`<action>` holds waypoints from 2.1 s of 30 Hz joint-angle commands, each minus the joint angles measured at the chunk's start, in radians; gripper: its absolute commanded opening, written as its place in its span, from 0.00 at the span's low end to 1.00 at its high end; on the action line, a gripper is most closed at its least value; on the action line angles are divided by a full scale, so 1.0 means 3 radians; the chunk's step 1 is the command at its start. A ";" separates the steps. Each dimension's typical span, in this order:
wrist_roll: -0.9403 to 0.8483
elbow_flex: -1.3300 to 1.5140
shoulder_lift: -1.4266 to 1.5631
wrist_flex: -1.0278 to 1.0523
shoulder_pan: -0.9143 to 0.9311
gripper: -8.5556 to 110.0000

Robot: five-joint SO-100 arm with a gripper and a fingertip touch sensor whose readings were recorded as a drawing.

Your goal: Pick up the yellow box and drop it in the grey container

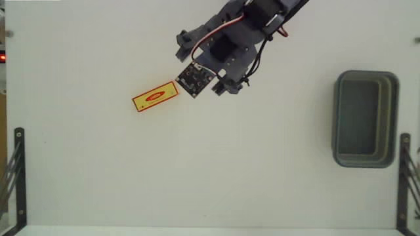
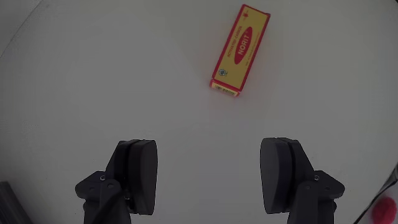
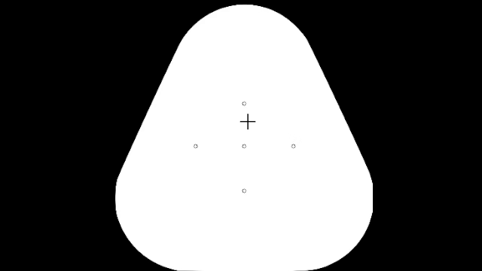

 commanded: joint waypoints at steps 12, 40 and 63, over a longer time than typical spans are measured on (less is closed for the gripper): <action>0.0015 -0.0008 0.0122 -0.0002 0.0168 1.00; 0.0015 -0.0121 -0.0477 -0.0490 0.0173 1.00; 0.0015 -0.0553 -0.1490 -0.1070 0.0173 1.00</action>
